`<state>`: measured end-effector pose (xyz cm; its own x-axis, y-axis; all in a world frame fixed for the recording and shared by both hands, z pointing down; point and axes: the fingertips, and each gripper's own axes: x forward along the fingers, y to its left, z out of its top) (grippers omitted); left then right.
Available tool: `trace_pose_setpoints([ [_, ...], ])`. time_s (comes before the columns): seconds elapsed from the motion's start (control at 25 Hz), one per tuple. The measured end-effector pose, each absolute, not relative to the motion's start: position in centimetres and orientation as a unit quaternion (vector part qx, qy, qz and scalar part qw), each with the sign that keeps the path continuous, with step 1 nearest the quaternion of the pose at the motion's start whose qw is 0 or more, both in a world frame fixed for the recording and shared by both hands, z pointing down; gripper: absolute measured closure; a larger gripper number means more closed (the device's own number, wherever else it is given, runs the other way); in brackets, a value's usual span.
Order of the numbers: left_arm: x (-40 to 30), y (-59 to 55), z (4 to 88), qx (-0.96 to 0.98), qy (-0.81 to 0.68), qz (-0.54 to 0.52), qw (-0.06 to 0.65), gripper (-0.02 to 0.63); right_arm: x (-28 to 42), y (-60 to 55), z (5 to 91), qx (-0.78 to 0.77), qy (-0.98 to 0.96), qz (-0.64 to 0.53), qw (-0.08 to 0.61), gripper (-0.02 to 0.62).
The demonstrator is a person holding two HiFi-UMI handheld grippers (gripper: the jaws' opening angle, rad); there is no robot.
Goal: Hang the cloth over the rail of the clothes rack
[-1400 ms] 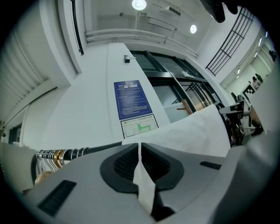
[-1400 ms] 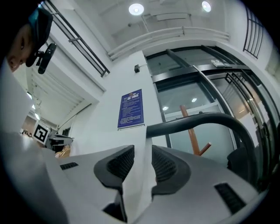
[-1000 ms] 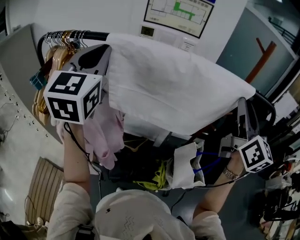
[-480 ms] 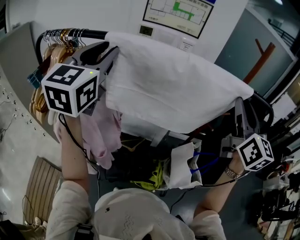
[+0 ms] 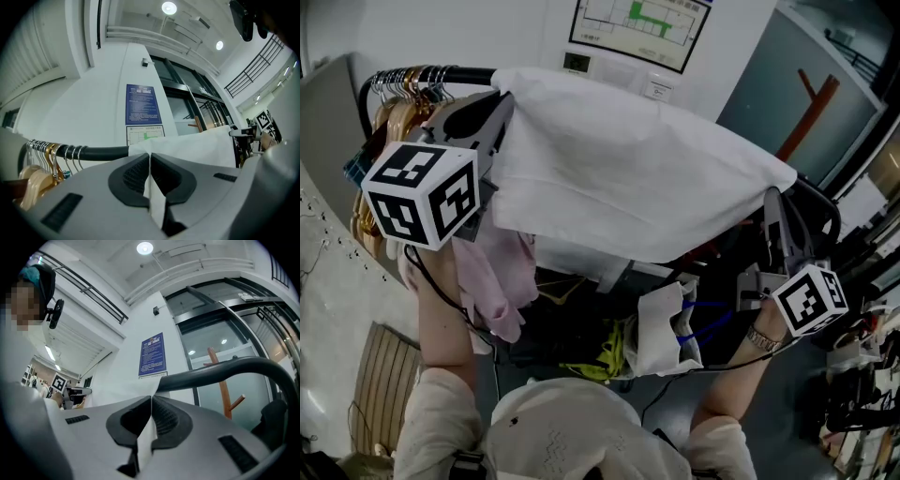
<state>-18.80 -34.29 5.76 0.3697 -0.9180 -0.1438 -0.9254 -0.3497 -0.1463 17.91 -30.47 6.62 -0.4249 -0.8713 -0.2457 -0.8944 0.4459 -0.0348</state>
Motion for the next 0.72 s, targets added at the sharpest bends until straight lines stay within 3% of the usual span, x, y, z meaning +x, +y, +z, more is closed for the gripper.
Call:
trace_pose_setpoints([
  [0.32, -19.4, -33.3, 6.5, -0.824, 0.558, 0.066, 0.071, 0.586, 18.7, -29.1, 5.2, -0.536, 0.829, 0.069, 0.143, 0.577],
  [0.44, -18.8, -33.1, 7.8, -0.822, 0.561, 0.076, 0.060, 0.586, 19.0, -29.2, 4.2, -0.556, 0.816, 0.098, 0.123, 0.577],
  [0.72, -18.8, -32.8, 7.4, -0.802, 0.585, 0.066, 0.100, 0.584, 19.7, -29.4, 5.5, -0.558, 0.816, 0.084, 0.122, 0.574],
])
